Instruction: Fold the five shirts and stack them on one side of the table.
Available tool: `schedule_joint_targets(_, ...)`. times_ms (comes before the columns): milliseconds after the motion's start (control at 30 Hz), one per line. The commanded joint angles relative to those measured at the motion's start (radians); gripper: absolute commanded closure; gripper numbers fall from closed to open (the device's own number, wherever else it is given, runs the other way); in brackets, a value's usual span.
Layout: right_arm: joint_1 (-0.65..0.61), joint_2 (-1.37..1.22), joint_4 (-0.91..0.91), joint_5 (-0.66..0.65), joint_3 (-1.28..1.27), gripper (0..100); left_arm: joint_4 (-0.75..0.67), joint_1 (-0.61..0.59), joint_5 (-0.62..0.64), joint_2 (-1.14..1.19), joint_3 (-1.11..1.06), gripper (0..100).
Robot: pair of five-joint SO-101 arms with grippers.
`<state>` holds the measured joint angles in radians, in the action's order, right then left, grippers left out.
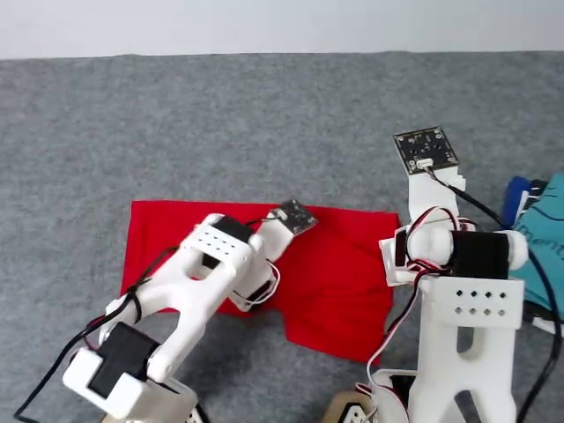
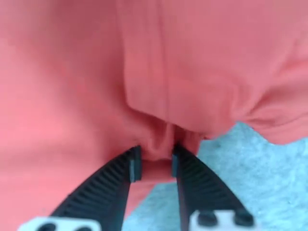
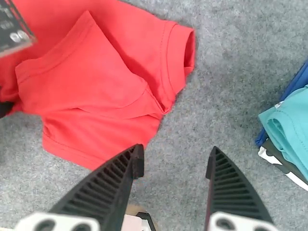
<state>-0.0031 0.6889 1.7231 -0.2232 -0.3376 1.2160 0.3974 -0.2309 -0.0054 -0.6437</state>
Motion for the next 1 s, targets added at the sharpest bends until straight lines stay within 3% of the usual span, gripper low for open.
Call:
schedule_joint_targets(0, 0.010, 0.022, 0.001, -0.011, 0.046, 78.6, 0.048, -0.031, 0.002, -0.094, 0.068, 89)
schedule_joint_targets(267, 0.012, 0.027, 0.005, -0.011, 0.054, 78.6, 0.167, -0.002, 0.002, -0.305, 0.151, 88)
schedule_joint_targets(467, 0.027, 0.143, 0.070, -0.011, 0.118, 78.6, 0.183, 0.144, 0.005, -0.330, 0.147, 88)
schedule_joint_targets(800, 0.421, 0.283, 0.068, -0.012, 0.167, 78.6, 0.101, 0.367, 0.006, -0.198, 0.179, 88)
schedule_joint_targets(967, 0.522, 0.337, 0.064, -0.012, 0.164, 78.6, 0.101, 0.466, 0.005, -0.008, 0.305, 88)
